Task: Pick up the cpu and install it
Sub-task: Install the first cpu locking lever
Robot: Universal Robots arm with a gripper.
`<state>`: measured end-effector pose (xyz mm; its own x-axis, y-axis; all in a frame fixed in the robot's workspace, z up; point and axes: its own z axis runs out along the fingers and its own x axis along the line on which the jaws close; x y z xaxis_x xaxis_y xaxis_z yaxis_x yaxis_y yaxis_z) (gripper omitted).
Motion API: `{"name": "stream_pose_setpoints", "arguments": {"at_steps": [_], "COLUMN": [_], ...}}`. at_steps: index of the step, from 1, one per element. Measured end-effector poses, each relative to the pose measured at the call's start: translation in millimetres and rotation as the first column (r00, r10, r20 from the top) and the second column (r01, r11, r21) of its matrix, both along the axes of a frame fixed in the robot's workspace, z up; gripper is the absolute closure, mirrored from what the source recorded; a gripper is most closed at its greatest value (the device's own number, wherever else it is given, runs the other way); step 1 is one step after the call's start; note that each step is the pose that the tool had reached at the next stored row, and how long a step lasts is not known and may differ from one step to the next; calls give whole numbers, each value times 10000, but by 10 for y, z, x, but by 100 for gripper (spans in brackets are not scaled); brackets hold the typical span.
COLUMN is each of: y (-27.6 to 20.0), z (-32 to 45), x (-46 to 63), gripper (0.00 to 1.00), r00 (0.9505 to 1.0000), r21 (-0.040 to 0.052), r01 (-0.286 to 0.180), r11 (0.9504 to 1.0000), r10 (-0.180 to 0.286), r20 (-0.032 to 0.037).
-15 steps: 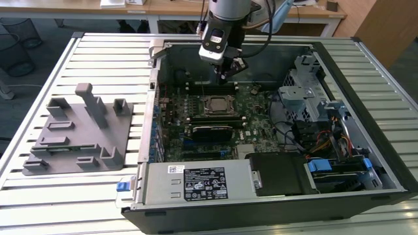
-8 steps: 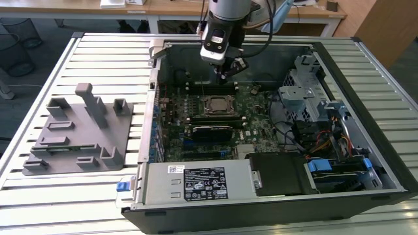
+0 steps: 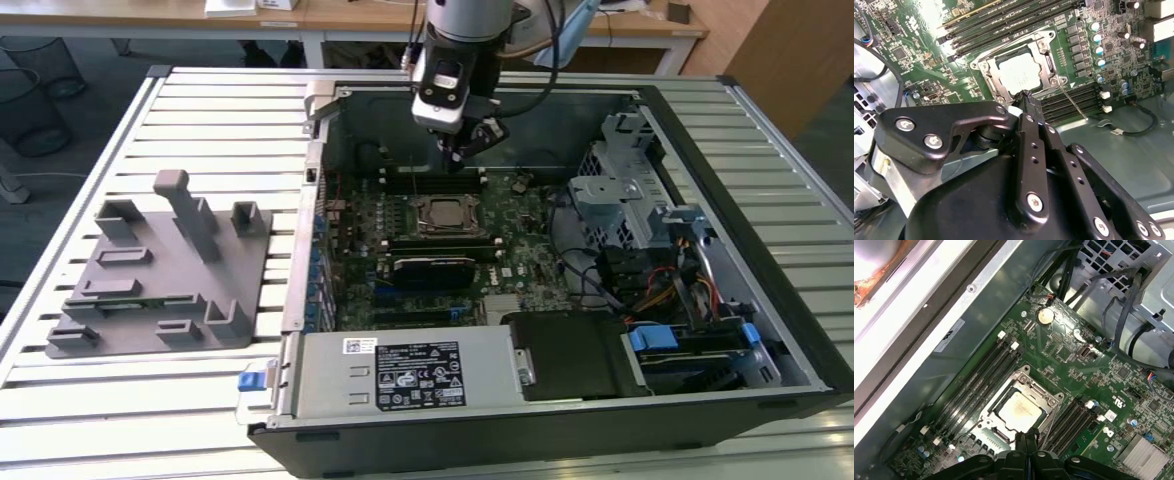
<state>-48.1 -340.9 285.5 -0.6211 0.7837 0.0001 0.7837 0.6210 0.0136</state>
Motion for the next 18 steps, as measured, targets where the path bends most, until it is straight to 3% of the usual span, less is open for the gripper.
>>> {"name": "stream_pose_setpoints", "arguments": {"at_steps": [7, 11, 15, 18], "y": [0, 0, 0, 0], "z": [0, 0, 0, -1], "x": [0, 0, -1, -2], "gripper": [89, 89, 89, 89], "r00": [9996, 9975, 9915, 9831], "r21": [0, 0, -4, -4], "r01": [-287, -701, -1303, -1832], "r11": [9996, 9975, 9915, 9831], "r10": [287, 701, 1303, 1832], "r20": [0, 0, 0, 0]}}
